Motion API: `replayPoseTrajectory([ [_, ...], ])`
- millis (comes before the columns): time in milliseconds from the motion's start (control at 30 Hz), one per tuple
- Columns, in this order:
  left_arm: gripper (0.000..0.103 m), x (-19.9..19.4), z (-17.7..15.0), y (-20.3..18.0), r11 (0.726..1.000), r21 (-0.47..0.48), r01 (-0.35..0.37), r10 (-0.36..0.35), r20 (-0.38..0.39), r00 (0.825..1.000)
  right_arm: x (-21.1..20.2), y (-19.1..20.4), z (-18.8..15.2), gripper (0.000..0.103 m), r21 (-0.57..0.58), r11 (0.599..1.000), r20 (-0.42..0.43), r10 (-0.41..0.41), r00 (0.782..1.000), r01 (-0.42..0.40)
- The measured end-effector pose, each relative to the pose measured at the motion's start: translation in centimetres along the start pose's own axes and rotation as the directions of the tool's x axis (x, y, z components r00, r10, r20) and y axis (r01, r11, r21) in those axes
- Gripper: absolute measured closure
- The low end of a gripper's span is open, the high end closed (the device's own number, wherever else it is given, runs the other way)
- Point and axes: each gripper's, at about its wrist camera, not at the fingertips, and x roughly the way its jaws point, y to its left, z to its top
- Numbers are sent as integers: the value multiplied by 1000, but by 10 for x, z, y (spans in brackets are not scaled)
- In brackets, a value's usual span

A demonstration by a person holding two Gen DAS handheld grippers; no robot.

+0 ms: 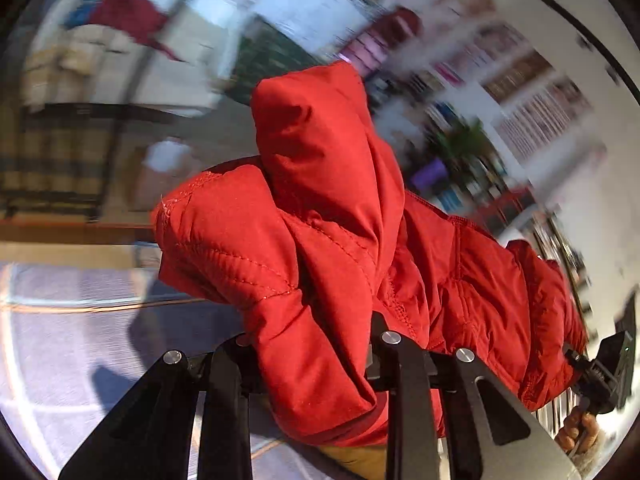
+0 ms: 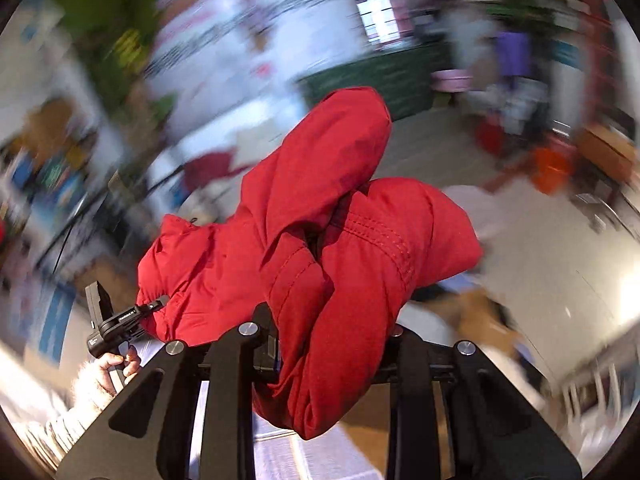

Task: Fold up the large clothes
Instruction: 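Lift the red jacket bundle with both grippers and carry it off the bed, then lower the red jacket onto the clothes stack and open both grippers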

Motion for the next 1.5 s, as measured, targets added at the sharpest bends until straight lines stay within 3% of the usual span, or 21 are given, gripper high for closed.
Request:
replayPoseTrajectory([
  [67,78,49,-8,-30,996,84,43,-35,-94,995,-34,-48,-26,76,92,993,40,-73,996,70],
  [133,77,99,-19,-45,989,136,50,-22,-202,979,-54,-95,-65,76,185,972,39,-152,988,142],
  [200,74,146,-44,-54,985,172,18,35,-299,954,-60,-140,-110,76,322,931,2,-181,983,171],
  [267,70,165,-57,-51,975,216,-45,108,-289,951,-55,-190,-173,76,495,845,-59,-199,978,202],
  [300,67,167,-58,-43,977,208,-51,113,-294,949,-53,-210,-205,75,601,782,-59,-163,985,166],
  [400,59,185,-49,-22,982,178,-61,122,-359,925,-42,-234,-265,73,745,667,22,-60,998,23],
  [500,53,193,-45,-15,970,226,-87,174,-400,900,-31,-235,-280,71,769,639,52,-32,998,-19],
  [567,47,200,-48,-20,971,217,-104,190,-426,884,-22,-241,-287,69,811,580,90,7,996,-77],
  [700,30,211,-51,-7,967,222,-126,216,-449,867,-11,-248,-298,64,821,566,81,6,997,-70],
  [833,14,219,-58,-3,965,203,-167,242,-439,866,-7,-253,-313,55,838,542,83,-6,997,-67],
  [1000,7,220,-61,-2,958,209,-197,270,-425,864,-3,-258,-324,50,861,503,90,-5,996,-75],
  [1100,6,207,-55,-7,951,213,-225,296,-407,864,-7,-258,-325,38,881,471,64,-26,998,-44],
  [1167,5,188,-51,-15,933,245,-265,339,-342,876,-9,-256,-320,36,878,478,53,-38,998,-29],
  [1300,6,155,-51,-35,890,345,-299,388,-226,894,-22,-245,-299,30,838,540,-21,-111,994,78],
  [1500,6,120,-62,-61,794,502,-343,463,-133,876,-47,-231,-283,28,810,560,-76,-196,978,175],
])
